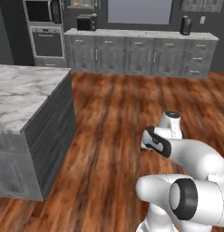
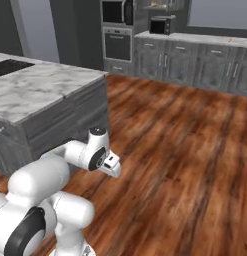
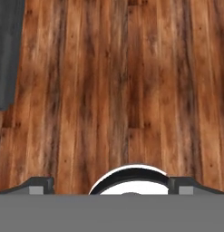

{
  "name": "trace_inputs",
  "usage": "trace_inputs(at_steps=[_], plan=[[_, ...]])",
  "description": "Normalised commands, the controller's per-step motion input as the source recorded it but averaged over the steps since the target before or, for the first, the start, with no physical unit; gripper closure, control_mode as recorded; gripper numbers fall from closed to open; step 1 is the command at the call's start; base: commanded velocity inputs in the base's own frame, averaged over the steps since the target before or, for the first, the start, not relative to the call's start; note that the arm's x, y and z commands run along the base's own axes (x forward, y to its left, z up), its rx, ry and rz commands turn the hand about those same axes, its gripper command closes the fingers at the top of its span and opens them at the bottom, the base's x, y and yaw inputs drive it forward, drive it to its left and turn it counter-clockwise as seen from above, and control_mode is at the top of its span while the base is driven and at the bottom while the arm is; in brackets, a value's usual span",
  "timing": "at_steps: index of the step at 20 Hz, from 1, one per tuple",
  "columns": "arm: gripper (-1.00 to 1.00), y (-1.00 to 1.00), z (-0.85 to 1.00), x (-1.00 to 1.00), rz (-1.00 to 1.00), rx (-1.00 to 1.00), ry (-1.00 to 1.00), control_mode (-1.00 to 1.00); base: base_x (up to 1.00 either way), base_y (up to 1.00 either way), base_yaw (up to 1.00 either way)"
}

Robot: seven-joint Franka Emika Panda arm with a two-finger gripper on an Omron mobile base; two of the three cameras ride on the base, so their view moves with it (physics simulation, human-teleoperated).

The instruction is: Organize the utensils by type. Pick up the wooden spoons from the counter and place them in the open cabinet. Then pick up the metallic utensils from the counter and place them in the open drawer.

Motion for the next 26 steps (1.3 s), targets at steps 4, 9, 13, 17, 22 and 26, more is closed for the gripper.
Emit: trace_inputs(at_steps=[4,9,13,17,22,26], plan=[[-1.00,0.00,0.00,0.00,0.00,0.00,0.00,1.00,1.00,0.00,-0.04],[-1.00,0.00,0.00,0.00,0.00,0.00,0.00,1.00,1.00,0.00,-0.05],[-1.00,0.00,0.00,0.00,0.00,0.00,0.00,1.00,1.00,-0.10,0.00],[-1.00,0.00,0.00,0.00,0.00,0.00,0.00,1.00,1.00,-0.17,0.00],[-1.00,0.00,0.00,0.00,0.00,0.00,0.00,1.00,1.00,-0.21,0.01],[-1.00,0.00,0.00,0.00,0.00,0.00,0.00,1.00,1.00,-0.20,0.00]])
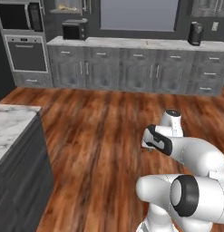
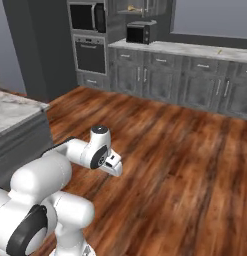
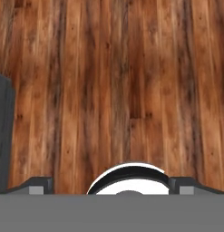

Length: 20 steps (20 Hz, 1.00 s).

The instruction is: Organize the utensils by type. Pick up the wooden spoons from the counter and place them in the open cabinet. Then pick up the metallic utensils from the counter and place them in the open drawer.

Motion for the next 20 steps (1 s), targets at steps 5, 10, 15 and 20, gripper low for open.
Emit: trace_inputs(at_steps=[5,10,15,20], plan=[[-1.00,0.00,0.00,0.00,0.00,0.00,0.00,1.00,1.00,-0.24,0.02],[-1.00,0.00,0.00,0.00,0.00,0.00,0.00,1.00,1.00,-0.25,0.04],[-1.00,0.00,0.00,0.00,0.00,0.00,0.00,1.00,1.00,-0.22,0.10],[-1.00,0.00,0.00,0.00,0.00,0.00,0.00,1.00,1.00,-0.26,0.06]])
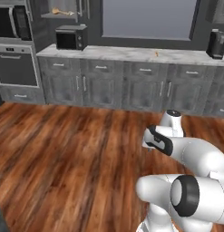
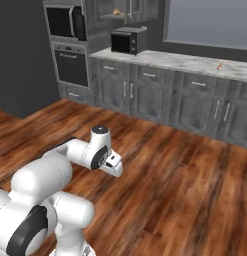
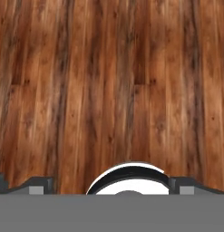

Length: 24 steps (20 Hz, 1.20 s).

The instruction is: Organize the utensils by type. Pick up the wooden spoons from the counter and place them in the open cabinet. Then pick up the metallic utensils from the counter and place them in the open drawer.

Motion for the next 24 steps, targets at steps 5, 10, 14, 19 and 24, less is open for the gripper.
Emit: trace_inputs(at_steps=[5,10,14,19,24], plan=[[-1.00,0.00,0.00,0.00,0.00,0.00,0.00,1.00,1.00,-0.39,0.00],[-1.00,0.00,0.00,0.00,0.00,0.00,0.00,1.00,1.00,-0.43,0.00],[-1.00,0.00,0.00,0.00,0.00,0.00,0.00,1.00,0.97,-0.42,0.00],[-1.00,0.00,0.00,0.00,0.00,0.00,0.00,1.00,0.95,-0.41,0.00],[-1.00,0.00,0.00,0.00,0.00,0.00,0.00,1.00,0.94,-0.44,0.00]])
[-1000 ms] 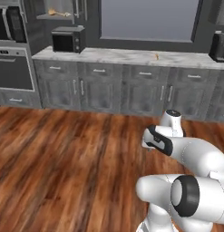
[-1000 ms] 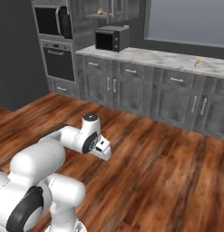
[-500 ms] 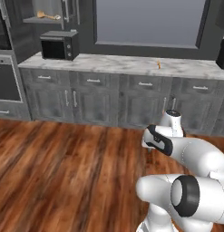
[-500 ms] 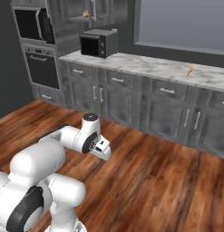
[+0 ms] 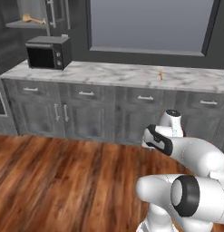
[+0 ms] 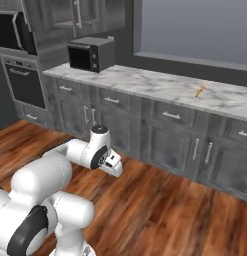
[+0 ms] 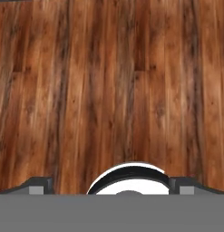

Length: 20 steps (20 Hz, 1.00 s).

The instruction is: Organize the utensils by type. Pick up the wooden spoons from the counter and place them in the open cabinet. Then pick up the metallic utensils from the counter and place them in the open drawer.

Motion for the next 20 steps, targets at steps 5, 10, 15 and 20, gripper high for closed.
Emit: trace_inputs(at_steps=[5,10,15,20], plan=[[-1.00,0.00,0.00,0.00,0.00,0.00,0.00,1.00,0.96,-0.43,0.00],[-1.00,0.00,0.00,0.00,0.00,0.00,0.00,1.00,0.89,-0.47,0.00],[-1.00,0.00,0.00,0.00,0.00,0.00,0.00,1.00,0.85,-0.46,0.00],[-1.00,0.00,0.00,0.00,0.00,0.00,0.00,1.00,0.79,-0.41,0.00]])
